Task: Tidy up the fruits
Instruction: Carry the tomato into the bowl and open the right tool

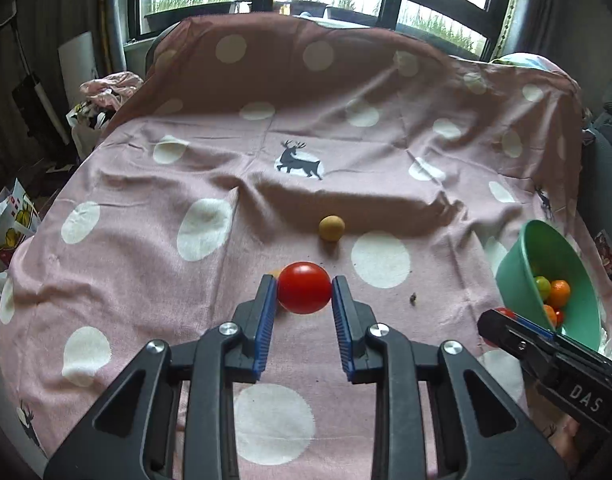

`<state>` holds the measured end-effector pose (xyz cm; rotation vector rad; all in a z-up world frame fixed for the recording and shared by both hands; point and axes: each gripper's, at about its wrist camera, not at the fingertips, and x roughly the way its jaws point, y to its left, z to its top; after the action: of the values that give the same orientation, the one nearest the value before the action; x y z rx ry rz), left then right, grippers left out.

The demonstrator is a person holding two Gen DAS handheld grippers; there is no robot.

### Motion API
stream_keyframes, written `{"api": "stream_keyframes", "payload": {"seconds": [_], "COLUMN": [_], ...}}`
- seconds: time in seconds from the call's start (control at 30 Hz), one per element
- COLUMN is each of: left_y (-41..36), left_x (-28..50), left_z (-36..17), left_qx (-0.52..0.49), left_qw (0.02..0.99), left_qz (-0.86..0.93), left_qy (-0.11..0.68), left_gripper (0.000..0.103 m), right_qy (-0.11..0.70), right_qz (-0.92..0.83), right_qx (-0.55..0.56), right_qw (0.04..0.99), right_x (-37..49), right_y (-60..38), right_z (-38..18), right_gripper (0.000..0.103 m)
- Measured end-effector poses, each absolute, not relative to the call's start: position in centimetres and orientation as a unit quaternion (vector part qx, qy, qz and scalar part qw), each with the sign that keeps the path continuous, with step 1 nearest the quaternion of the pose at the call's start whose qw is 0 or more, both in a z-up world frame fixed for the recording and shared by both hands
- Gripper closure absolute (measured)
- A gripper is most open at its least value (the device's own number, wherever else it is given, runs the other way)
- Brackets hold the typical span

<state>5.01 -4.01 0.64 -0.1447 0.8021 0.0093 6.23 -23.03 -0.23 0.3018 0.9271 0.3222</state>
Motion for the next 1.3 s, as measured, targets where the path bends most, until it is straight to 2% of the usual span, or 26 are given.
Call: {"api": "stream_keyframes", "payload": {"seconds": [0.33,0.73,1.2,1.3], "left_y": [-12.6,-24.1,-26.2,-25.4], "left_x": [2.6,4.0,4.6,4.3], "left_z": [5.7,2.7,1.0,1.3], "left_qx": [-0.028,0.023,0.011,0.010], "left_qw": [0.942,0.905,0.879,0.877], "left_qz": [-0.094,-0.221,-0.269,-0.272], "left_qy": [0.322,0.363,0.394,0.395], "left_gripper": [0.075,0.075,0.076,0.068], "right_qy": [0.384,0.383,0.389,0.384], "right_qz": [0.099,-0.029,-0.058,-0.056], "right_qx": [0.214,0.285,0.302,0.298], "right_qw": [0.892,0.878,0.868,0.872], "right_x": [5.0,4.1,4.1,4.1], "right_y": [-31.0,-39.8,-41.6,-41.3], "right_z": [2.7,1.0,0.1,0.4], "right_gripper": [0.071,0.071,0.071,0.066]}}
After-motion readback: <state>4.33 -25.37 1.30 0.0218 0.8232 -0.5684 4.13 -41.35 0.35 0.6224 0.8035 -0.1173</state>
